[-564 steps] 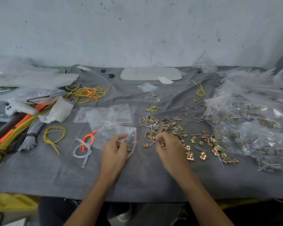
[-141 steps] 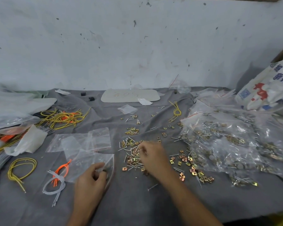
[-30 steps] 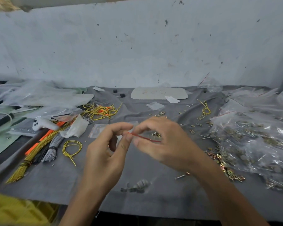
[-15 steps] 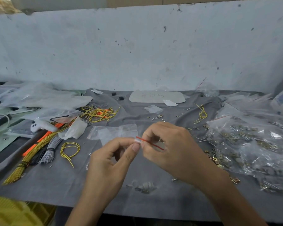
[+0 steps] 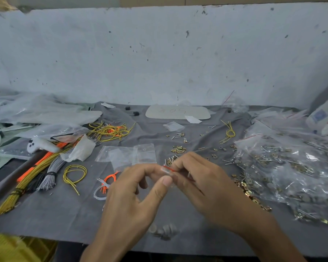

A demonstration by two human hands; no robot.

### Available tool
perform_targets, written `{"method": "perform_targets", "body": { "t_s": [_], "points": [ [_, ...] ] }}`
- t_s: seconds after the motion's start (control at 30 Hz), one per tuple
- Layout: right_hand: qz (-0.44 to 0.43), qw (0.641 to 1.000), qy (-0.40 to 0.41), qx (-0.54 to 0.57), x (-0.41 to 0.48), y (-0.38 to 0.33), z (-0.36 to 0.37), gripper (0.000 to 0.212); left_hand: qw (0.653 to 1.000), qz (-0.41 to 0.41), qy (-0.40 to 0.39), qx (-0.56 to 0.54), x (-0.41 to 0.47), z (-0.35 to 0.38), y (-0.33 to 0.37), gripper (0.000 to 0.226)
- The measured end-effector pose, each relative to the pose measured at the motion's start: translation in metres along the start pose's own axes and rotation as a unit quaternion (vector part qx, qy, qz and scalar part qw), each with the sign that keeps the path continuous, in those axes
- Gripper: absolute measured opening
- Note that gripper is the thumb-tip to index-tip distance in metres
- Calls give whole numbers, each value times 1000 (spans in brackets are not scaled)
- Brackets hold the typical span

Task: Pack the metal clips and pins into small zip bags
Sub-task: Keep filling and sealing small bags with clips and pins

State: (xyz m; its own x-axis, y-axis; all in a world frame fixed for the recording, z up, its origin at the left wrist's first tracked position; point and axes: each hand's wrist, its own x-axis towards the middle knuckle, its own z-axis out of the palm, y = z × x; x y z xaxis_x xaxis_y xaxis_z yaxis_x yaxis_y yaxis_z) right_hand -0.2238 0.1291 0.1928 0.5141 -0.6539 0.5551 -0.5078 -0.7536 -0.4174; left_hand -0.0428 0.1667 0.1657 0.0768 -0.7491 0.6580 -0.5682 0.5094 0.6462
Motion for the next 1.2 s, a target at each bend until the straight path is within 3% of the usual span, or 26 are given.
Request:
{"method": "perform_targets", "body": {
  "t_s": [0.2,0.4,0.6,0.97,1.2],
  "points": [
    [-18,999,9,33,-2,-4,-6,9,998,22,8,-61,2,-1,1,10],
    [-10,999,7,30,-11,4,-21,9,987,-18,113,-113,0,-12,-3,20],
    [-1,998,54,24,-22,16,-24,16,980,-43,139,-138,-2,-3,-4,21],
    [44,991,126,8,-44,35,-29,48,973,-91,83,-194,-4,26,-14,30],
    [38,993,112,-1,-49,42,-38,28,970,-107,0,-216,1,32,-12,32]
  ]
}}
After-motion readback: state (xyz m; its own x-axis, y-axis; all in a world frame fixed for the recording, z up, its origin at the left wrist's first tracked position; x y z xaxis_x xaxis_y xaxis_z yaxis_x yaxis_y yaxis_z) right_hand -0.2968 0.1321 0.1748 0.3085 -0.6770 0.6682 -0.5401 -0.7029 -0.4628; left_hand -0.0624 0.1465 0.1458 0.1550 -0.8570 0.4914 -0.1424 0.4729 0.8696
